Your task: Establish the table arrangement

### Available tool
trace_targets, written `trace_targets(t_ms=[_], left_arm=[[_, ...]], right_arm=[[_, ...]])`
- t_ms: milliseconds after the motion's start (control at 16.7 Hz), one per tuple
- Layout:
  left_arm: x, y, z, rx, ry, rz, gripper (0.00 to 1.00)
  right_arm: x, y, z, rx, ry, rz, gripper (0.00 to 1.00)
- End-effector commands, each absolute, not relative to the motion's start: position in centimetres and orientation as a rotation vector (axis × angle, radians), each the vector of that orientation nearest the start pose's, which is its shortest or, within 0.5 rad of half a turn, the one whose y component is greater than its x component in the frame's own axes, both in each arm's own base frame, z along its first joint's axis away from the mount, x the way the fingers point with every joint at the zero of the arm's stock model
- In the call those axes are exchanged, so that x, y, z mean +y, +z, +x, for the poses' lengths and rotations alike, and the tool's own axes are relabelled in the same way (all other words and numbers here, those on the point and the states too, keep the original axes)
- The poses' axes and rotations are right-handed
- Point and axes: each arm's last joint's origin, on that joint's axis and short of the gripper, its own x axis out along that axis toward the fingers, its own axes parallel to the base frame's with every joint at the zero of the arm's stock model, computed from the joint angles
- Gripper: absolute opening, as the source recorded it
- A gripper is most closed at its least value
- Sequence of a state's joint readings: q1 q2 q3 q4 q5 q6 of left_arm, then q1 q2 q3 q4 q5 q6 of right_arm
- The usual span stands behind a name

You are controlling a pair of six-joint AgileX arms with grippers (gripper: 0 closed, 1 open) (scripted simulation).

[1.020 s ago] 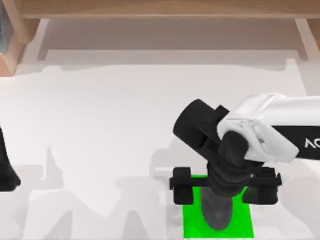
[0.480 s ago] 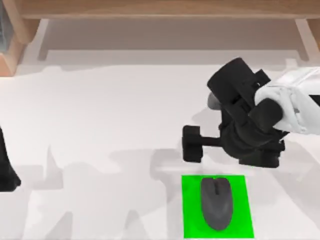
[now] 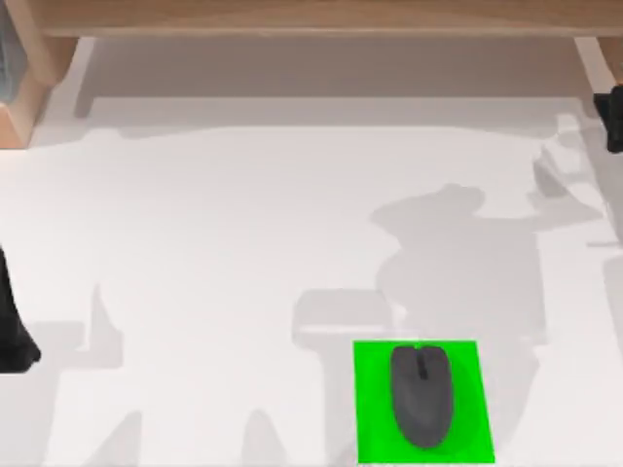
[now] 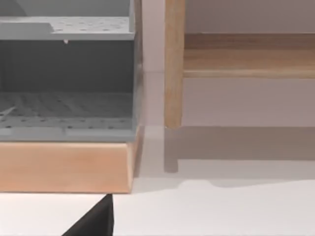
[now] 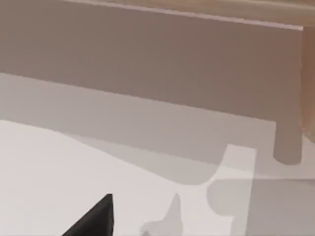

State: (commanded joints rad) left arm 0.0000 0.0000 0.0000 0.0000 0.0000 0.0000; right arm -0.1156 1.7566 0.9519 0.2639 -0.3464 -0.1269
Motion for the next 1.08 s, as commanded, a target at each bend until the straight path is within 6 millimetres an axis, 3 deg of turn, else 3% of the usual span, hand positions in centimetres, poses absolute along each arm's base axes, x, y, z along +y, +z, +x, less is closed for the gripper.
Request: trace_targets(t_ms=[120,240,360,480,660,780,1080], left_arm=[[-0.1,16.0,10.6,0.000,0.000,0.000,1.00],[-0.1,16.0,10.6,0.000,0.000,0.000,1.00],[-0.1,16.0,10.6,0.000,0.000,0.000,1.00],[-0.1,16.0,10.6,0.000,0.000,0.000,1.00],[-0.1,16.0,10.6,0.000,0.000,0.000,1.00],[-0.1,16.0,10.6,0.000,0.000,0.000,1.00],[-0.1,16.0,10.6,0.000,0.000,0.000,1.00]], right_arm=[[-10.4,18.9,35.7,0.273,0.160,-0.276,1.00],[-16.1,19.8,32.9,0.123,0.014,-0.573,1.00],[-20.0,19.9,29.5,0.063,-0.138,-0.850,1.00],[-22.3,19.1,26.3,0.074,-0.267,-1.083,1.00],[-23.7,16.6,22.7,0.155,-0.385,-1.346,1.00],[-23.4,14.5,21.3,0.209,-0.390,-1.450,1.00],[-19.3,9.7,21.2,0.207,-0.211,-1.543,1.00]])
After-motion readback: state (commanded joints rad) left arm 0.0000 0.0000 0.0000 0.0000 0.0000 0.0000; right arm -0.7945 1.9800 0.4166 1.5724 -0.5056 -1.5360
